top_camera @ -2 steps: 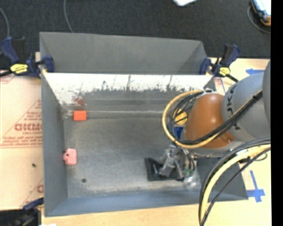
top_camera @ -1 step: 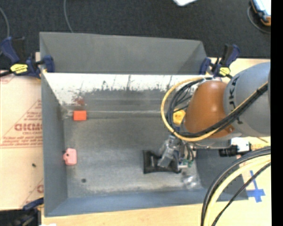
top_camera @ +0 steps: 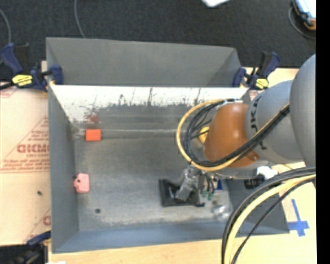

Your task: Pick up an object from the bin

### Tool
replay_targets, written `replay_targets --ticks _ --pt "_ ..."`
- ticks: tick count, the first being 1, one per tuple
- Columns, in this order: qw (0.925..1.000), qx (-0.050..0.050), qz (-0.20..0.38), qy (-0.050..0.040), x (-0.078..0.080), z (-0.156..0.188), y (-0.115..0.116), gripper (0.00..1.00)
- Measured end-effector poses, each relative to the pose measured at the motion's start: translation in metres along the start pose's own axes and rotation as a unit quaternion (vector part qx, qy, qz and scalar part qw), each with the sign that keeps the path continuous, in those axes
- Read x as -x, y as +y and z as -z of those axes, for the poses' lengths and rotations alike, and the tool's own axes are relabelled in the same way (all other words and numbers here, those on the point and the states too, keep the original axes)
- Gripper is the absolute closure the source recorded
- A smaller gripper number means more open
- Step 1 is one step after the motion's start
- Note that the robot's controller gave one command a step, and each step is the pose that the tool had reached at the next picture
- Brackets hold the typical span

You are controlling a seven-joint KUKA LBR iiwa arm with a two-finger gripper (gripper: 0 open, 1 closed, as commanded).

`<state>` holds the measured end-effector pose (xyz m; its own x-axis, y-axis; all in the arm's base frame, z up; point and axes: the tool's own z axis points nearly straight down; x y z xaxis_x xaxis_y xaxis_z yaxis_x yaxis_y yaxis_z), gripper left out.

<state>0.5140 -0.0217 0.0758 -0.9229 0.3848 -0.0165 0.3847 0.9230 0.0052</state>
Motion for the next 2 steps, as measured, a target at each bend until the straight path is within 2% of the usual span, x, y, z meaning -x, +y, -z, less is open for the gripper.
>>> replay_targets --ticks 1,2 --pt "1.0 0.0 0.0 -0.0001 0.0001 0.0 -0.0001 0.0" --pt "1.0 0.0 0.0 -0.0001 0.0001 0.0 -0.0001 1.0"
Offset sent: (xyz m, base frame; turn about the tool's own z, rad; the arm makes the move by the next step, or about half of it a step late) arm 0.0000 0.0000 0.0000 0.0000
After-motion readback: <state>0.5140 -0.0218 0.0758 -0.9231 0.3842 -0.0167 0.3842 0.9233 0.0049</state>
